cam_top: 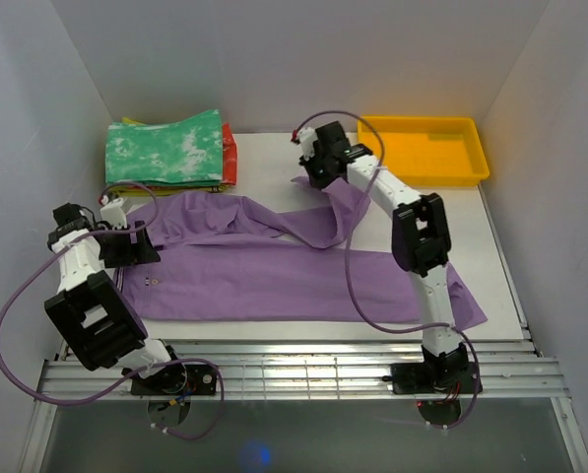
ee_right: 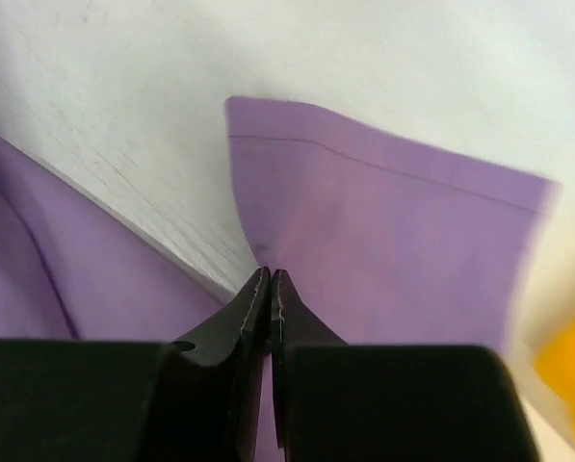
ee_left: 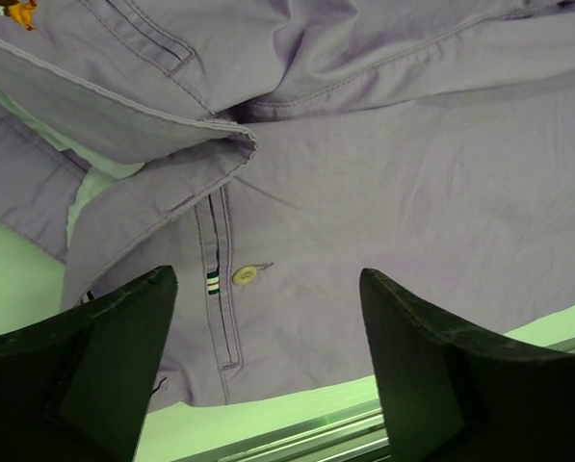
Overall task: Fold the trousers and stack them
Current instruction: Flatten the trousers out
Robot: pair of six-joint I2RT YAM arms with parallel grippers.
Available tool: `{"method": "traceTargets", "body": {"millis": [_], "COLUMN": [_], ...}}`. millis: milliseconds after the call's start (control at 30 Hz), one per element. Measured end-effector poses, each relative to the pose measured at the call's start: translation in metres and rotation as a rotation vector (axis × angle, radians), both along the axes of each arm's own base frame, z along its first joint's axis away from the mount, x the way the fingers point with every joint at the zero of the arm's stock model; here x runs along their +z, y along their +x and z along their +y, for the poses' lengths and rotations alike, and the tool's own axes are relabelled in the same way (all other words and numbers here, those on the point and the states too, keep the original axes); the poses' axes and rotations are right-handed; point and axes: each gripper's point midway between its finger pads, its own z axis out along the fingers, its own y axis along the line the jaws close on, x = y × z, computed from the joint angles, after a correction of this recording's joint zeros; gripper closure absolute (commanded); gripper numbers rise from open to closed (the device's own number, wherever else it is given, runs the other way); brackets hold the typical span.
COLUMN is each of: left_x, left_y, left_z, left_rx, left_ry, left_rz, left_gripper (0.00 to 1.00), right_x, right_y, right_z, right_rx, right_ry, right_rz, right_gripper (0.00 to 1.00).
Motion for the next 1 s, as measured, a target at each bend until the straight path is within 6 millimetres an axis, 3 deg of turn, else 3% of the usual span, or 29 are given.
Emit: {"method": "traceTargets", "body": {"millis": [67,167,200,267,367,467,533,667,733,767,800,833,867,900,967,1000], "left_x": [-0.004,-0.016,-0.020,-0.029,-0.044,-0.054,-0.055,-0.057,-0.058,-0.058,-0.057,-0.056,-0.052,-0.048,-0.035,-0.029], "left_y": [-0.001,-0.009,-0.011,-0.016,-0.021,-0.025,-0.026,-0.030,-0.033,-0.034,-0.034,-0.033,-0.032,-0.031,-0.025,-0.024], "left_z": [-0.001,-0.005,-0.006,-0.006,-0.001,0.010,0.020,0.040,0.044,0.045,0.045,0.044,0.043,0.044,0.046,0.047], "left_rx": [-0.003,-0.005,-0.005,-0.003,0.007,0.025,0.046,0.089,0.097,0.095,0.092,0.090,0.087,0.086,0.074,0.070], "left_ry": [-0.003,-0.013,-0.015,-0.010,0.013,0.060,0.092,0.126,0.120,0.112,0.097,0.083,0.069,0.058,0.042,0.037], "left_rz": [0.003,0.028,0.039,0.060,0.099,0.124,0.126,0.126,0.131,0.135,0.136,0.131,0.125,0.116,0.082,0.070], "left_gripper": [0.21,0.32,0.37,0.48,0.73,0.98,1.00,0.98,0.86,0.77,0.61,0.54,0.47,0.35,0.22,0.16], "right_x": [0.044,0.130,0.167,0.213,0.249,0.242,0.220,0.174,0.151,0.143,0.135,0.124,0.117,0.107,0.097,0.094], "right_y": [0.006,0.011,0.010,0.001,-0.026,-0.058,-0.079,-0.105,-0.111,-0.110,-0.107,-0.103,-0.100,-0.095,-0.080,-0.074], "right_z": [-0.025,-0.082,-0.116,-0.172,-0.261,-0.327,-0.359,-0.400,-0.411,-0.411,-0.411,-0.409,-0.406,-0.402,-0.401,-0.401], "right_rx": [-0.054,-0.174,-0.242,-0.348,-0.530,-0.679,-0.752,-0.844,-0.857,-0.852,-0.843,-0.825,-0.811,-0.798,-0.768,-0.752], "right_ry": [0.058,0.183,0.232,0.290,0.313,0.287,0.250,0.176,0.152,0.151,0.152,0.159,0.167,0.179,0.183,0.180], "right_rz": [-0.029,-0.122,-0.174,-0.259,-0.347,-0.362,-0.325,-0.236,-0.183,-0.161,-0.142,-0.113,-0.088,-0.042,0.005,0.023], "right_gripper": [0.92,0.92,0.92,0.92,0.92,0.92,0.92,0.92,0.92,0.92,0.92,0.84,0.59,0.48,0.28,0.24]}}
